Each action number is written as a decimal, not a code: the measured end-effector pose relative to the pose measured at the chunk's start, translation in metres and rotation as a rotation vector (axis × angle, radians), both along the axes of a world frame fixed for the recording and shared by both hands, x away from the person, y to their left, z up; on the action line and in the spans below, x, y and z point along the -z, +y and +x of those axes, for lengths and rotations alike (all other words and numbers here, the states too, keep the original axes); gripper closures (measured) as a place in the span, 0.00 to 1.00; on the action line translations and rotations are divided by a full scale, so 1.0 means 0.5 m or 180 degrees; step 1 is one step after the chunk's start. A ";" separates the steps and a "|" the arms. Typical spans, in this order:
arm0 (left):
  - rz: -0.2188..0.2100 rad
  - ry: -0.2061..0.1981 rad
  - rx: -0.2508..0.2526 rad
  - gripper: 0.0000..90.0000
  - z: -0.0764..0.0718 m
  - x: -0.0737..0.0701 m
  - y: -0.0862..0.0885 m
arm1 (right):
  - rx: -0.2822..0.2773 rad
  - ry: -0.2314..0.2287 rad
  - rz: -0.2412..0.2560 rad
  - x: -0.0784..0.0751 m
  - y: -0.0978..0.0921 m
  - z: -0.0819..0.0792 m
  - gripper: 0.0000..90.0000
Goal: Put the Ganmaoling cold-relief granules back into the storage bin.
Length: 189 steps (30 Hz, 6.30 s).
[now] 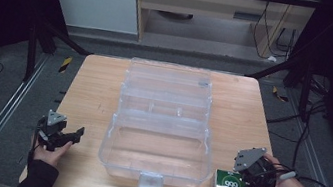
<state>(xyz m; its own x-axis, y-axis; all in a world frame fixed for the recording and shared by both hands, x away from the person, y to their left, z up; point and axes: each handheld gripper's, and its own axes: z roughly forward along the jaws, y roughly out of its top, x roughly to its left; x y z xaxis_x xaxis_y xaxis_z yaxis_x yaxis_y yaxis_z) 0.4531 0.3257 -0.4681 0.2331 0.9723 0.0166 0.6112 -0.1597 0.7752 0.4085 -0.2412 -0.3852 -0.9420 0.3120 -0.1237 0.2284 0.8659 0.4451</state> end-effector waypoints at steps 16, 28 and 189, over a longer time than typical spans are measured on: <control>0.0011 0.0004 0.0003 0.29 0.000 0.000 0.000 | -0.0058 0.0057 -0.0128 0.047 0.016 -0.006 0.01; 0.0018 0.0010 0.0004 0.29 0.001 0.001 -0.001 | -0.0065 0.0145 -0.0263 0.078 0.025 -0.001 0.01; 0.0018 0.0036 0.0040 0.29 0.004 0.005 -0.001 | -0.0406 0.0170 -0.0251 0.025 0.253 0.103 0.17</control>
